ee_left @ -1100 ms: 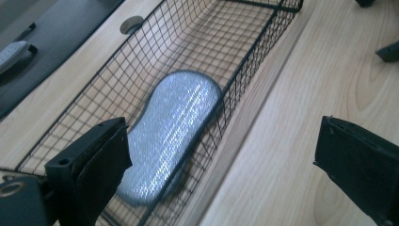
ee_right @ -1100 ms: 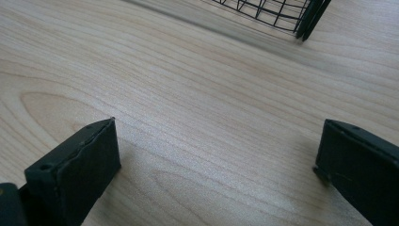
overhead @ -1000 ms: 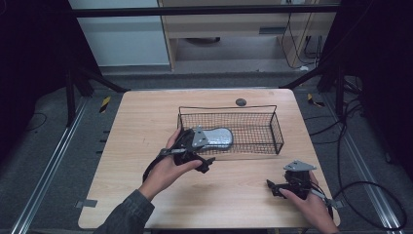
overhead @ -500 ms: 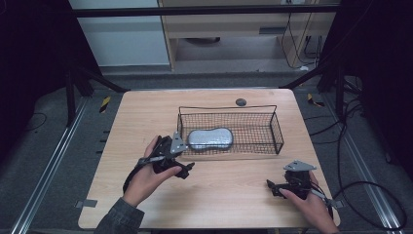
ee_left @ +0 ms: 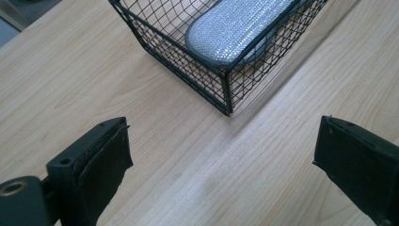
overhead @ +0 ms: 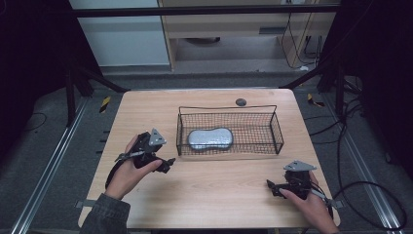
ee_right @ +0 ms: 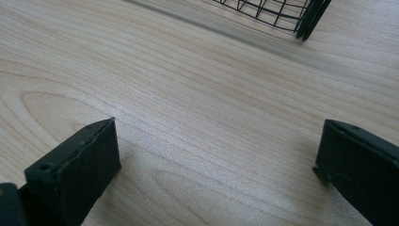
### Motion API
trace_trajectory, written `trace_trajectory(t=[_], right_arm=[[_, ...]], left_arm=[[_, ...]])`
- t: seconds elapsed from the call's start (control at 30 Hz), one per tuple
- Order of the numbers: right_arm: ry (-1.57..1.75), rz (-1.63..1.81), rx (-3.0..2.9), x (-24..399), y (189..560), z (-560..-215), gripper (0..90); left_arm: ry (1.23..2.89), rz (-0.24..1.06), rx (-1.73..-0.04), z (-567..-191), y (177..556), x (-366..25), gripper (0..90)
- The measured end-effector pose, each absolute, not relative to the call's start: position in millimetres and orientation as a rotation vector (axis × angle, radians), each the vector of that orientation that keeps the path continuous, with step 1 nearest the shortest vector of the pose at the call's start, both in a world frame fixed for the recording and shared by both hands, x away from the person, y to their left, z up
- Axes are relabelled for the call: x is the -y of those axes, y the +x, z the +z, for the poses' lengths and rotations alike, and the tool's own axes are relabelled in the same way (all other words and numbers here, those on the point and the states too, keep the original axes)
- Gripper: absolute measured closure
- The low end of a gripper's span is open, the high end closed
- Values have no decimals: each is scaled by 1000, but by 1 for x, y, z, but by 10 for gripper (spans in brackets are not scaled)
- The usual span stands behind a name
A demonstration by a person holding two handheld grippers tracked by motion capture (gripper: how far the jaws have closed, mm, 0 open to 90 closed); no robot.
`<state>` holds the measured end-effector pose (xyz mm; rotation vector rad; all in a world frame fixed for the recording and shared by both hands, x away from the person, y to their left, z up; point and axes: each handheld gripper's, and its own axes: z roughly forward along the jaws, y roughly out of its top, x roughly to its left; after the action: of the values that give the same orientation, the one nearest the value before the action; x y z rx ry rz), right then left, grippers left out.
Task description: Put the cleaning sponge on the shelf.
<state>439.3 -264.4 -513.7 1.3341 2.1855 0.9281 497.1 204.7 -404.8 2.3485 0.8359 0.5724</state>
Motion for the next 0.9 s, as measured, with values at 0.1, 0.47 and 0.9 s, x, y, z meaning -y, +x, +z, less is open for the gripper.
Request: trace_trajectory(t=[0.1, 0.47, 0.9], right_arm=[[1334, 928, -2185, 264, 439, -514, 3], [1334, 928, -2185, 264, 439, -514, 3], [1330, 931, -2189, 265, 439, -514, 3]], left_arm=[[2333, 573, -870, -408, 501, -212, 35], [2290, 648, -1051, -436, 522, -243, 37], [2263, 624, -1181, -466, 537, -262, 43]])
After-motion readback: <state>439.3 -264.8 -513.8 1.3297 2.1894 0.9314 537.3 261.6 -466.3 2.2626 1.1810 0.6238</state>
